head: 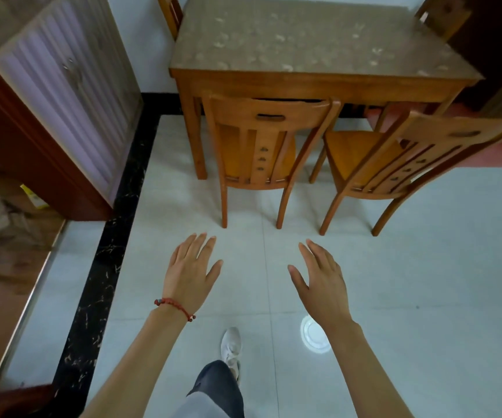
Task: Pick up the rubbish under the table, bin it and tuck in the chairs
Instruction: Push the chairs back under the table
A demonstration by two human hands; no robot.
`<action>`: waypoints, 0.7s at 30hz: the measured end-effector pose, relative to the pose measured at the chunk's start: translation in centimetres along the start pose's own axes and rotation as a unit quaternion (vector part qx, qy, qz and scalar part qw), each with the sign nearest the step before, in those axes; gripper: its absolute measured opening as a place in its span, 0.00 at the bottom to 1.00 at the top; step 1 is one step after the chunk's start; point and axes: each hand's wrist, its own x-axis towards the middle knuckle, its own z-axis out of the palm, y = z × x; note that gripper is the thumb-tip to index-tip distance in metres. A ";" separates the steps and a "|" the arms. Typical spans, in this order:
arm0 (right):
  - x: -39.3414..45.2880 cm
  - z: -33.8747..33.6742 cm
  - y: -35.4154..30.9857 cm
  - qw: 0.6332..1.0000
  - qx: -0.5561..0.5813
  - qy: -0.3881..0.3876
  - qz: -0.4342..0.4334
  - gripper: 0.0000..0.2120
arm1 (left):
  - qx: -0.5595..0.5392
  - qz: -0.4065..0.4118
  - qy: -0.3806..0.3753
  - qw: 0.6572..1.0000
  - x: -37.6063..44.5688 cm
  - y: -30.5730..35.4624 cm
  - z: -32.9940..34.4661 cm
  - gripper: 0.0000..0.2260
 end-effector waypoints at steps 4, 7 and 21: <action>6.3 -0.8 0.4 1.000 -0.003 0.023 0.001 0.23 | -0.015 -0.004 0.007 1.000 7.0 -0.8 -0.1 0.21; 10.8 -1.5 0.4 0.999 -0.001 0.040 0.002 0.22 | -0.017 0.009 0.008 1.000 11.7 -0.8 -0.7 0.21; 29.1 -3.0 6.5 0.999 0.018 0.038 -0.026 0.22 | -0.045 -0.041 0.039 0.997 29.9 1.7 1.6 0.22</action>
